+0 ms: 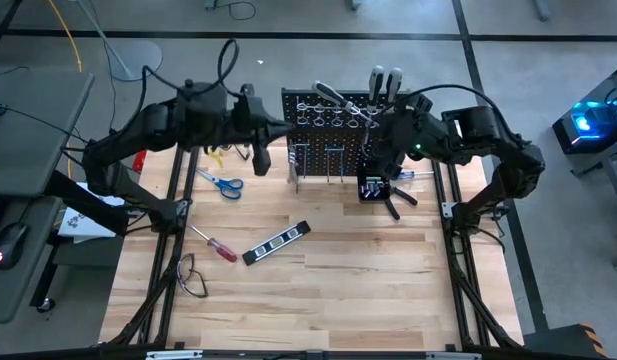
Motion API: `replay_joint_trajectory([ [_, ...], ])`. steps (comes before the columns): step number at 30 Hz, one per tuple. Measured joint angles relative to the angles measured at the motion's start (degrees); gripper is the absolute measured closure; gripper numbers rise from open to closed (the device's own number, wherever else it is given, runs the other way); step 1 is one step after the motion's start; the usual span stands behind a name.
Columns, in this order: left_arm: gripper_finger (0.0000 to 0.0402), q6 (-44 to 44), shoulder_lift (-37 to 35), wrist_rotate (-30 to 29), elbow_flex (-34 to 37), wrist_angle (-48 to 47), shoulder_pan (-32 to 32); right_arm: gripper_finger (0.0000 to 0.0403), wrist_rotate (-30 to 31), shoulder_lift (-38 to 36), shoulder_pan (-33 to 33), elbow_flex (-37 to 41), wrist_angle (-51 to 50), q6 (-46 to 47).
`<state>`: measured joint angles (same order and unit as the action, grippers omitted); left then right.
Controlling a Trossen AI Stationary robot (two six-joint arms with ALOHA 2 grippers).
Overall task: Hang tools onto peg board
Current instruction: Hang the gray screwdriver on the pegboard
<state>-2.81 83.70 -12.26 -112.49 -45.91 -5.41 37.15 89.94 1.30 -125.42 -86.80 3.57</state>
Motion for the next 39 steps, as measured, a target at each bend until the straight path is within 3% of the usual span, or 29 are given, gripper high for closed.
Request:
replay_joint_trajectory([
  [6, 0.0401, 2.35, 0.0, -4.89, 0.0, -0.31, 4.52, 0.0245, 2.84, 0.12, -0.14, 0.03, -0.07, 0.68],
  [15, 0.0401, 5.95, 0.0, -9.28, 0.0, -0.12, 8.79, 0.0302, 1.71, 2.43, -2.2, 0.03, -0.51, 0.09],
  [27, 0.0401, 7.76, -0.09, -11.26, 0.0, -0.13, 11.91, 0.0309, 2.48, 3.82, -3.63, 0.09, -2.08, 0.68],
  [33, 0.0401, 7.74, -0.09, -11.36, 0.0, -0.15, 11.98, 0.0387, 2.59, 3.71, -3.4, 0.06, -3.03, 0.99],
  [39, 0.0401, 7.68, -0.11, -12.04, 0.0, -0.15, 11.95, 0.0391, 1.23, 3.38, -3.15, 0.02, -3.09, 0.62],
])
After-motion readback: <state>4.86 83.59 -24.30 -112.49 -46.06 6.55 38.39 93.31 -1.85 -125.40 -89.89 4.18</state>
